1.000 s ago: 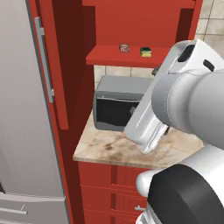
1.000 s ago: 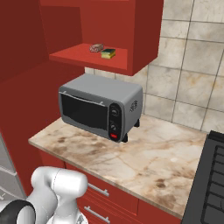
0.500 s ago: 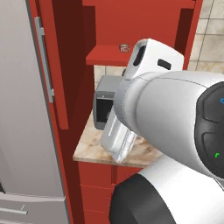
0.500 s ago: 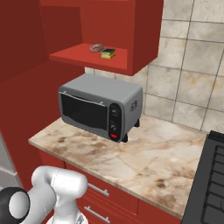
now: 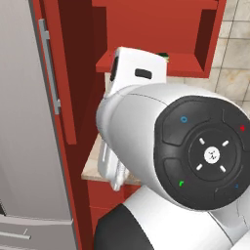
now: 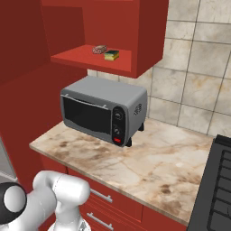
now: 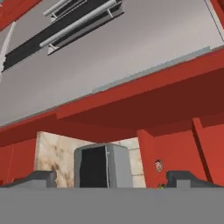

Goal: Pick up the bar soap and sponge from the sink, and place them back in the cabinet, and close the cabinet door.

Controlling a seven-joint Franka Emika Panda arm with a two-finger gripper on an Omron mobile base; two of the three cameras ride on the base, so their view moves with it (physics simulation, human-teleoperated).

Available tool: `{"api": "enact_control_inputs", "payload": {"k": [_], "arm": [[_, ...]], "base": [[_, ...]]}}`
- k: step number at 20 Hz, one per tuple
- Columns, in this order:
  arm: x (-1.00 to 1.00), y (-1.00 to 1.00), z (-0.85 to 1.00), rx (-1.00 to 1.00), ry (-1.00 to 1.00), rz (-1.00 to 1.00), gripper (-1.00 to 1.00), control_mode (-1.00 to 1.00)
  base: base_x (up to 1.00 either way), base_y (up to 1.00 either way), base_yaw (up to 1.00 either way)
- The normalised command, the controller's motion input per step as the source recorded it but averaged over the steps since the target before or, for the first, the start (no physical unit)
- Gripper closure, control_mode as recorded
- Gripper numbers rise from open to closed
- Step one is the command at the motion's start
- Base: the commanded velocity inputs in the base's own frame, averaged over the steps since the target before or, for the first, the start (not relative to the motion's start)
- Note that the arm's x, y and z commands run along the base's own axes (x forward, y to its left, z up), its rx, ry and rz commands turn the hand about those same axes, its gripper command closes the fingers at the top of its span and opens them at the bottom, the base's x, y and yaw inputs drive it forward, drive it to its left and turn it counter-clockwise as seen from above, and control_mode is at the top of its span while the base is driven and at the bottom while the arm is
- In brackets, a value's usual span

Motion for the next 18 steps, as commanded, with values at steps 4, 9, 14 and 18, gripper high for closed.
{"api": "enact_control_inputs", "payload": {"k": [4,9,14,18], "arm": [[0.00,0.34,-0.03,-0.15,0.00,0.08,-1.00,-1.00],[0.00,0.37,0.00,-0.14,0.00,0.05,-1.00,-1.00],[0.05,0.18,0.00,-0.09,-0.01,0.00,-1.00,-1.00],[0.13,0.08,0.00,-0.07,-0.03,0.00,-1.00,-1.00]], "base": [[0.00,0.00,0.00],[0.00,0.00,0.00],[0.00,0.00,0.00],[0.00,0.00,0.00]]}}
